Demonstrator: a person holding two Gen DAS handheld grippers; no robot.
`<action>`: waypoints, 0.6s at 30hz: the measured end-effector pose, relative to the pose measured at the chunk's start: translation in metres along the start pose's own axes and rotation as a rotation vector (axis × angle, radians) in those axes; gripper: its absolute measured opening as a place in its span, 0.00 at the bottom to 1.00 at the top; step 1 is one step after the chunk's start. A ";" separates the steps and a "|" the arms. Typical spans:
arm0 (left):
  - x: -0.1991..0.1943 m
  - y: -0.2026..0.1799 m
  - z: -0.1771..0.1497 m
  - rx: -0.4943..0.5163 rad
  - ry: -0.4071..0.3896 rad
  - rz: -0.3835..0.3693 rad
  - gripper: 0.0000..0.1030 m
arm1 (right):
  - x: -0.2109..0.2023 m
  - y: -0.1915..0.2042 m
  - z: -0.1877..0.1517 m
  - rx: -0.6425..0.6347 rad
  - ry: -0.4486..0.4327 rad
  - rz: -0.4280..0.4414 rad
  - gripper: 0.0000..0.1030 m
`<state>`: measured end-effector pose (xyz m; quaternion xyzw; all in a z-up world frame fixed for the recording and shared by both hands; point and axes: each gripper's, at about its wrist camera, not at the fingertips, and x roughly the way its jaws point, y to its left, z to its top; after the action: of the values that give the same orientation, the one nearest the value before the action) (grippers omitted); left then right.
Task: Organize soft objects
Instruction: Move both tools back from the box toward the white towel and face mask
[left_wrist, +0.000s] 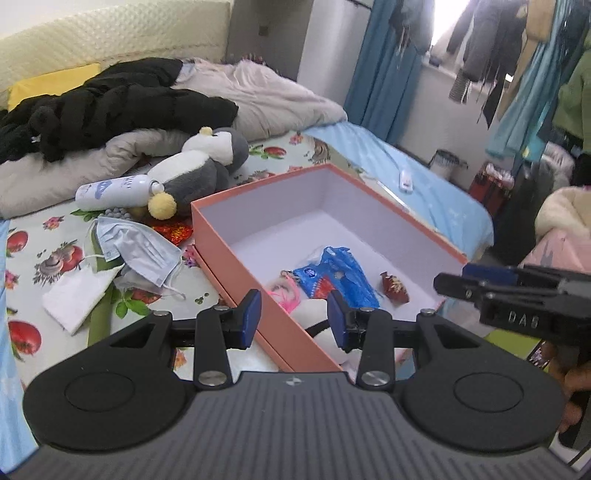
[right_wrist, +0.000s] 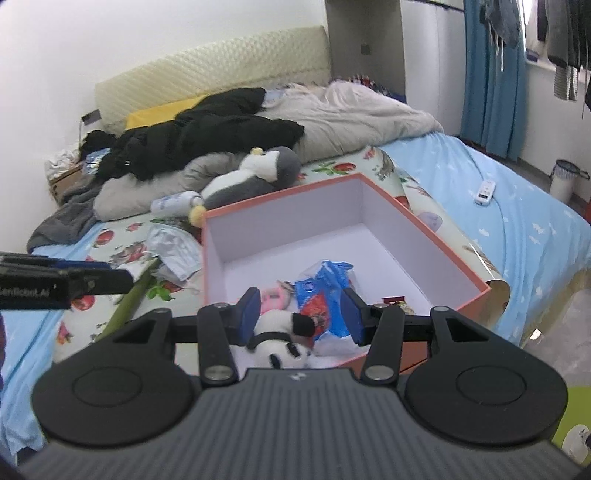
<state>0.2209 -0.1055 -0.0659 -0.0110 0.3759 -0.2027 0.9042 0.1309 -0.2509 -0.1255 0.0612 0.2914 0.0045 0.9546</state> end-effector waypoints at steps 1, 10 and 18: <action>-0.008 0.001 -0.006 -0.011 -0.015 -0.004 0.44 | -0.004 0.004 -0.004 -0.006 -0.007 0.008 0.49; -0.064 0.002 -0.046 -0.055 -0.098 0.013 0.44 | -0.034 0.043 -0.019 -0.055 -0.047 0.083 0.49; -0.113 0.014 -0.075 -0.082 -0.146 0.063 0.44 | -0.058 0.074 -0.030 -0.083 -0.076 0.145 0.49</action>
<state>0.1030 -0.0402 -0.0456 -0.0507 0.3172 -0.1572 0.9338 0.0683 -0.1767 -0.1096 0.0428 0.2496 0.0832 0.9638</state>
